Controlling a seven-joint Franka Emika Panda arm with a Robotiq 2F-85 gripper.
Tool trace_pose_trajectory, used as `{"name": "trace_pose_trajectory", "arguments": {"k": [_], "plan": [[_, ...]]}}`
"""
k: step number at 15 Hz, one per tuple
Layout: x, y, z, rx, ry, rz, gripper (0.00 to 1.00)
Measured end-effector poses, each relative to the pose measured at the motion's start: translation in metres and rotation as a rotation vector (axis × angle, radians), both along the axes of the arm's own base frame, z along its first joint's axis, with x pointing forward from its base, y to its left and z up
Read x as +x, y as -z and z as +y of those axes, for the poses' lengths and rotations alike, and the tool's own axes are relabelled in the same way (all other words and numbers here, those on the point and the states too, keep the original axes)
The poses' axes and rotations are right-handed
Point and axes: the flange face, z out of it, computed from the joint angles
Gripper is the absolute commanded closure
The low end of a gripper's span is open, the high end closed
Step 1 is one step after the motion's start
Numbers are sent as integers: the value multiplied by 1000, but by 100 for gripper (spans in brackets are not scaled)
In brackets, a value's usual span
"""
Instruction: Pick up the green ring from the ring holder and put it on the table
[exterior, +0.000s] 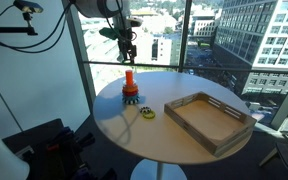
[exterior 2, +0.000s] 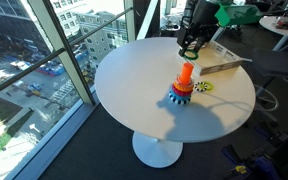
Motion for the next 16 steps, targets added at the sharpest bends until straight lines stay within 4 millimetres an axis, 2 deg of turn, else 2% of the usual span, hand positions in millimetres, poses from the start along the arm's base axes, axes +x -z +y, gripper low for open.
{"name": "trace_pose_trajectory", "arguments": {"k": [3, 5, 11, 16], "plan": [[2, -5, -20, 2, 38, -5, 56], [2, 0, -37, 4, 73, 8, 56], [-10, 40, -88, 15, 184, 96, 56], [-21, 77, -116, 7, 239, 150, 56]]}}
